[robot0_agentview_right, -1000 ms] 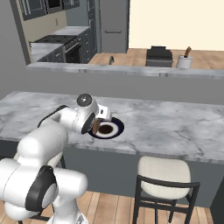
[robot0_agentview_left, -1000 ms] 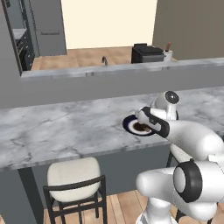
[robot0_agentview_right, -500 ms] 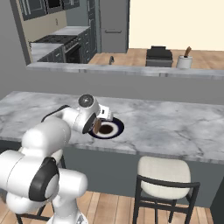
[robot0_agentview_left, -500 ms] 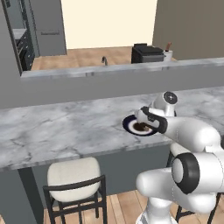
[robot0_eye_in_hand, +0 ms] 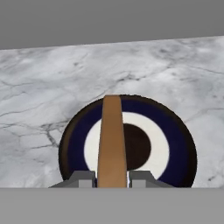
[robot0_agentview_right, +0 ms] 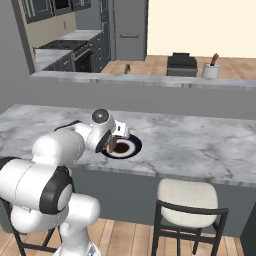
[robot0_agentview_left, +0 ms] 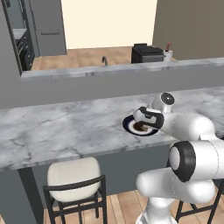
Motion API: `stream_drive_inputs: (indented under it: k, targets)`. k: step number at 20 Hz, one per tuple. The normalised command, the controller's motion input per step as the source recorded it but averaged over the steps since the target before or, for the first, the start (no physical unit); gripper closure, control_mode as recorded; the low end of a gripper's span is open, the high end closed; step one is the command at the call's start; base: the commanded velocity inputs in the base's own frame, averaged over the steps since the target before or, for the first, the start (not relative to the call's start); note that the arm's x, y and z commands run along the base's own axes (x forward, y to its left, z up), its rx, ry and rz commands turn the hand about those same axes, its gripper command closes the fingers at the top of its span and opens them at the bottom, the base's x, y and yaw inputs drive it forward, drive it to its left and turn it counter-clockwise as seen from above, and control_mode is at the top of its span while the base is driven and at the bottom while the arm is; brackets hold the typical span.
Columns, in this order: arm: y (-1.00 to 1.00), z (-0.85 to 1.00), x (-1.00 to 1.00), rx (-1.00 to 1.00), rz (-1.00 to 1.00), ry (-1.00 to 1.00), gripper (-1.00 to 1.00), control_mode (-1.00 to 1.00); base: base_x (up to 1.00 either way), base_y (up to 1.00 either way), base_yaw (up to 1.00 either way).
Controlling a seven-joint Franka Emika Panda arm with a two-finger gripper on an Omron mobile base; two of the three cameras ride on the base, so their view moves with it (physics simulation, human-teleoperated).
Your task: Start the toaster. Once the lever pops up, take the bread to the plate on the dining counter.
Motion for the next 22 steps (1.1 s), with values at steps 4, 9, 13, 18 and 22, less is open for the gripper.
stream_drive_inputs:
  k: [4,9,13,18,22]
  targets:
    - [0.00,-0.24,0.08,0.00,0.00,0.00,1.00,-1.00,0.00,0.00,0.00]
    - [0.00,-0.20,0.01,0.00,0.00,0.00,1.00,-1.00,0.00,0.00,0.00]
    - [0.00,-0.09,0.04,0.00,0.00,0.00,1.00,-1.00,0.00,0.00,0.00]
    - [0.00,0.00,0.19,0.00,0.00,0.00,1.00,-1.00,0.00,0.00,0.00]
    - [-0.01,0.00,0.23,0.00,0.00,0.00,1.00,-1.00,0.00,0.00,0.00]
